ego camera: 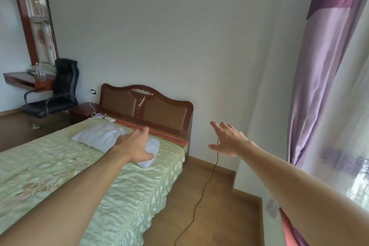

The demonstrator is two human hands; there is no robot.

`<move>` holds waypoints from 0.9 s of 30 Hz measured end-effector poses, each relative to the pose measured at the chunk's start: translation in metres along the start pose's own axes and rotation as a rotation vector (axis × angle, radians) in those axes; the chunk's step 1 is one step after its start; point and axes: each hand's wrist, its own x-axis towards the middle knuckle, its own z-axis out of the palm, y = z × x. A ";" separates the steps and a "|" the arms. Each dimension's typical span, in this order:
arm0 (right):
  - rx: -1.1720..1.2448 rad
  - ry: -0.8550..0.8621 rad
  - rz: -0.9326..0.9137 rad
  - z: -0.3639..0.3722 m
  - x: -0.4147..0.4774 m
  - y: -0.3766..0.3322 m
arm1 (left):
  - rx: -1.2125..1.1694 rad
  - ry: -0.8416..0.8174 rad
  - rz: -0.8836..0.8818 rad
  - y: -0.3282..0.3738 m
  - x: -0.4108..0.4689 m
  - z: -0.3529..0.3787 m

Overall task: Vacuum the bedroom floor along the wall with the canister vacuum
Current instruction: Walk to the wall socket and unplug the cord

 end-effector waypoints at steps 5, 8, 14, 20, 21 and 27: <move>0.010 0.001 0.037 0.010 0.020 0.054 | 0.064 0.014 0.009 0.033 0.039 -0.005; 0.021 -0.011 0.058 0.019 0.040 0.094 | 0.090 0.014 0.006 0.057 0.067 -0.008; 0.021 -0.036 0.071 0.031 0.079 0.172 | 0.091 0.014 0.036 0.121 0.130 -0.008; 0.025 -0.041 0.090 0.037 0.102 0.236 | 0.101 0.015 0.070 0.183 0.184 -0.005; 0.026 -0.038 0.094 0.039 0.105 0.244 | 0.102 0.018 0.081 0.193 0.191 -0.004; 0.026 -0.025 0.134 0.039 0.129 0.284 | 0.097 0.016 0.131 0.230 0.237 -0.003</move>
